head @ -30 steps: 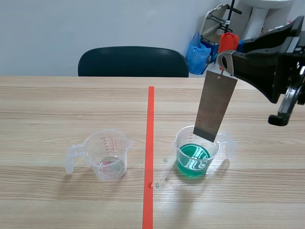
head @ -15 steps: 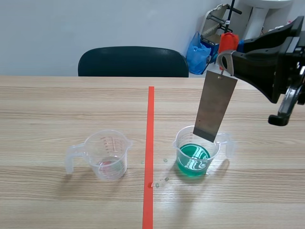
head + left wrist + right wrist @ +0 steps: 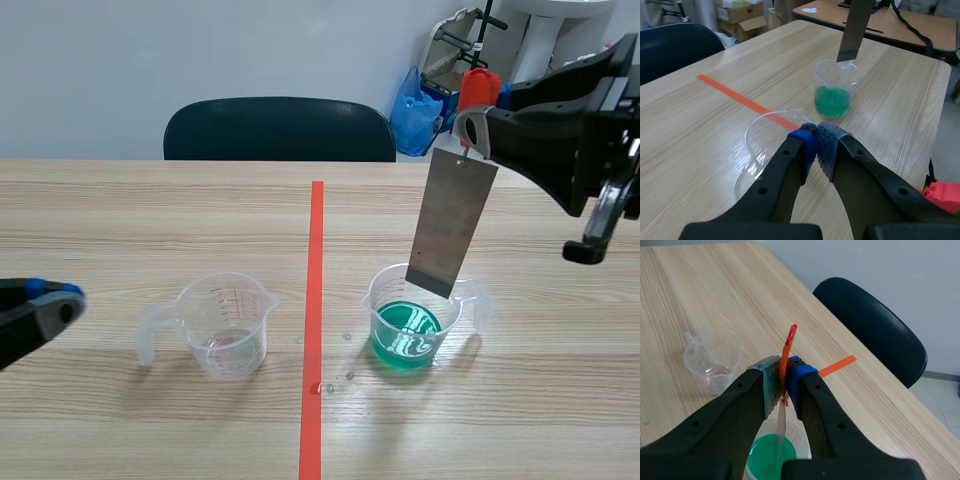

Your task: Do the redox reaction experiment

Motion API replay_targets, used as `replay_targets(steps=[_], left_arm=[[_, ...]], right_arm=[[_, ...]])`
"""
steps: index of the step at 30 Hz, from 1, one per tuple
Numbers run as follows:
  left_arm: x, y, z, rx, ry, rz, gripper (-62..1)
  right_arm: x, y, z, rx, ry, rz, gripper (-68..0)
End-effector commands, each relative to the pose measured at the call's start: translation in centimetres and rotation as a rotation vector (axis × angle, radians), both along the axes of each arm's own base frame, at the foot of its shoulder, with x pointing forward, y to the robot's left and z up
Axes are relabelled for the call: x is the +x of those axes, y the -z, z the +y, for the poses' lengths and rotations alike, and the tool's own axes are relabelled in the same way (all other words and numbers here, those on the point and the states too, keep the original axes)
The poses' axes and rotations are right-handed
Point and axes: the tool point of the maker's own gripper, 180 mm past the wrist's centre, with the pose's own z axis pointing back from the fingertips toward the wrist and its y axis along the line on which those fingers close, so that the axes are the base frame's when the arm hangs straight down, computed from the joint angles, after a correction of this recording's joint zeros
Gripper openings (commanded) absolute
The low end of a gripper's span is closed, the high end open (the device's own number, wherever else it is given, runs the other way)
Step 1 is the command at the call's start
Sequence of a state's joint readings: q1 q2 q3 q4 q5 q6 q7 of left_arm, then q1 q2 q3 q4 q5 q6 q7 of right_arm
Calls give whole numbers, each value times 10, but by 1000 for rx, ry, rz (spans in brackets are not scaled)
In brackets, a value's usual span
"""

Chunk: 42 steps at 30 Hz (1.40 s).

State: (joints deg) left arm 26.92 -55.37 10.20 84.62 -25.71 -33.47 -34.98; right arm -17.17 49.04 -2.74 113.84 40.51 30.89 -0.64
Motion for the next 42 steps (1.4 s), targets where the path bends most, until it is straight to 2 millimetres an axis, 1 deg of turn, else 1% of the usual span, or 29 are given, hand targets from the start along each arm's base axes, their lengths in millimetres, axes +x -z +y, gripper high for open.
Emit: replay_targets(steps=[1, 6, 9, 13, 17, 21, 26, 29, 32, 37, 42], left_arm=[[6, -8, -15, -50, 17, -11, -580], [19, 2, -67, -36, 102, 2, -580], [34, 5, -94, -21, 98, -22, -580], [59, 2, -118, -52, 66, -22, -580], [77, 2, -139, -63, 70, -12, -580], [92, 11, -150, -57, 48, 5, -580], [99, 19, -158, -74, 29, 32, -580], [100, 20, -165, -84, 36, 41, -580], [93, 19, -175, -91, 80, 57, -580], [93, 17, -188, -91, 96, 68, -580], [92, 13, -196, -109, 102, 69, -580]], right_arm=[[1, -11, 3, 20, -10, -29, -669], [1, -11, 3, 20, -10, -30, -669], [1, -11, 3, 20, -10, -30, -668], [1, -11, 3, 21, -10, -30, -668], [1, -11, 3, 22, -10, -31, -669], [1, -11, 3, 22, -10, -31, -669], [1, -11, 3, 23, -10, -31, -668], [1, -11, 3, 23, -10, -31, -669], [1, -11, 3, 23, -10, -31, -669], [1, -11, 3, 23, -10, -31, -668], [1, -11, 3, 23, -10, -31, -669]])
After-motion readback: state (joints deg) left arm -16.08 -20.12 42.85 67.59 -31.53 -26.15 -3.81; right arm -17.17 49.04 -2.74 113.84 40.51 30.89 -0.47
